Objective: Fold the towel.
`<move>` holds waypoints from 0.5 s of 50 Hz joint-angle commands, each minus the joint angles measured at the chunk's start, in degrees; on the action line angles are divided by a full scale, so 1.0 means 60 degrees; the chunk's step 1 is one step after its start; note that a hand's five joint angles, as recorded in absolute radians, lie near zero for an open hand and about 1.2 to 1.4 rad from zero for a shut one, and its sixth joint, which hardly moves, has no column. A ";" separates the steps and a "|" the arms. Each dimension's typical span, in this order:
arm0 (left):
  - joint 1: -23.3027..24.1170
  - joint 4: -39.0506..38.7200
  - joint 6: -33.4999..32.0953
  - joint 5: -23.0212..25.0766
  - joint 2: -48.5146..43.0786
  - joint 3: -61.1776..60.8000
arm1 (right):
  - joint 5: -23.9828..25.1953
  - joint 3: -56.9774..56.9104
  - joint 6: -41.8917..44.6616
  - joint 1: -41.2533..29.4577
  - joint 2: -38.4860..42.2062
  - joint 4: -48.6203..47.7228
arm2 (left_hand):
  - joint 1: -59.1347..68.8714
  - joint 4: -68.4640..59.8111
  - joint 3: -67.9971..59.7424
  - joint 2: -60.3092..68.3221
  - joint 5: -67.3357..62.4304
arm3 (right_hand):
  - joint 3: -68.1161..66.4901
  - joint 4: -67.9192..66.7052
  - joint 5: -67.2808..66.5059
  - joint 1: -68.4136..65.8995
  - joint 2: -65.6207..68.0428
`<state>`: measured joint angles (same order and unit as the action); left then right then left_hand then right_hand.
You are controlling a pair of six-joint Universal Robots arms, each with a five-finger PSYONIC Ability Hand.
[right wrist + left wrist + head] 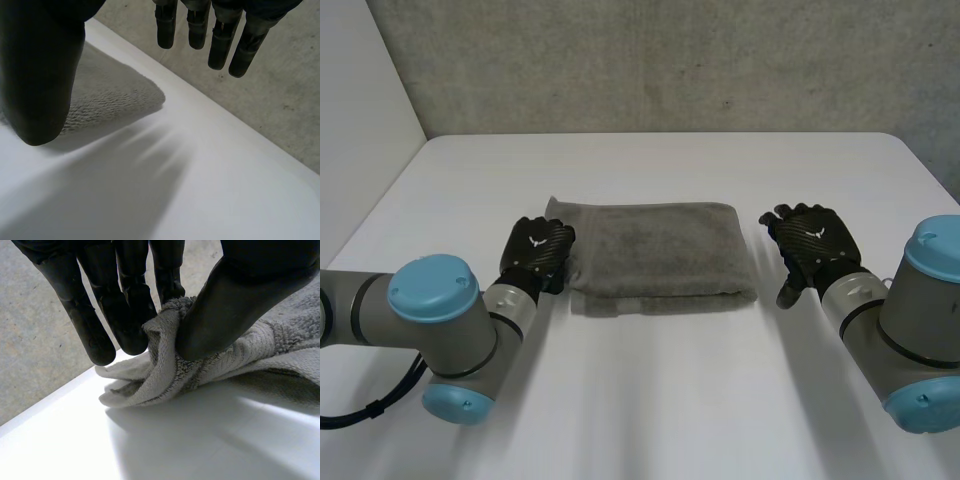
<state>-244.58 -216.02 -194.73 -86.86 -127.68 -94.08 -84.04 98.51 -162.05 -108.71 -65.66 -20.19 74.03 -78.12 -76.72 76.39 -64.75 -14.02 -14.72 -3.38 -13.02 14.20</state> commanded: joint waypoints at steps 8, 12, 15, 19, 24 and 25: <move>-0.0004 0.0027 -0.0006 0.0004 0.0215 -0.0139 | 0.0720 0.0267 -0.0018 -0.0076 -0.0072 0.0187 | 0.0995 -0.0313 -0.0547 0.0602 -0.0875 | 0.0670 0.0786 0.0564 0.0504 -0.0699; 0.0026 -0.0002 -0.0035 0.0004 0.0318 -0.0126 | 0.1042 0.0340 0.0011 -0.0339 -0.0086 0.0143 | 0.0995 -0.0313 -0.0547 0.0602 -0.0875 | 0.0670 0.0786 0.0564 0.0504 -0.0699; 0.0069 -0.0017 -0.0050 0.0063 0.0420 0.0282 | 0.0954 0.0311 0.0011 -0.0339 -0.0057 0.0114 | 0.0995 -0.0313 -0.0547 0.0602 -0.0875 | 0.0670 0.0786 0.0564 0.0504 -0.0699; 0.0421 0.0115 -0.0065 0.0180 0.0450 0.1354 | 0.0925 0.0223 -0.0004 -0.0325 -0.0042 0.0128 | 0.0995 -0.0313 -0.0547 0.0602 -0.0875 | 0.0670 0.0786 0.0564 0.0504 -0.0699; 0.2174 0.0742 -0.0006 0.0210 0.0450 0.4452 | 0.0721 0.0223 -0.0033 -0.0193 -0.0086 0.0128 | 0.0995 -0.0313 -0.0547 0.0602 -0.0875 | 0.0670 0.0786 0.0564 0.0504 -0.0699; 0.2730 0.1122 0.0023 0.0151 0.0406 0.5374 | 0.0618 0.0237 -0.0048 -0.0178 -0.0101 0.0172 | 0.0995 -0.0313 -0.0547 0.0602 -0.0875 | 0.0670 0.0786 0.0564 0.0504 -0.0699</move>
<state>-238.66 -214.51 -195.00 -85.69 -124.97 -80.36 -78.66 99.91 -162.14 -110.45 -66.06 -19.49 74.07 -78.14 -76.88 76.47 -64.75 -14.02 -14.71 -3.38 -12.85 14.20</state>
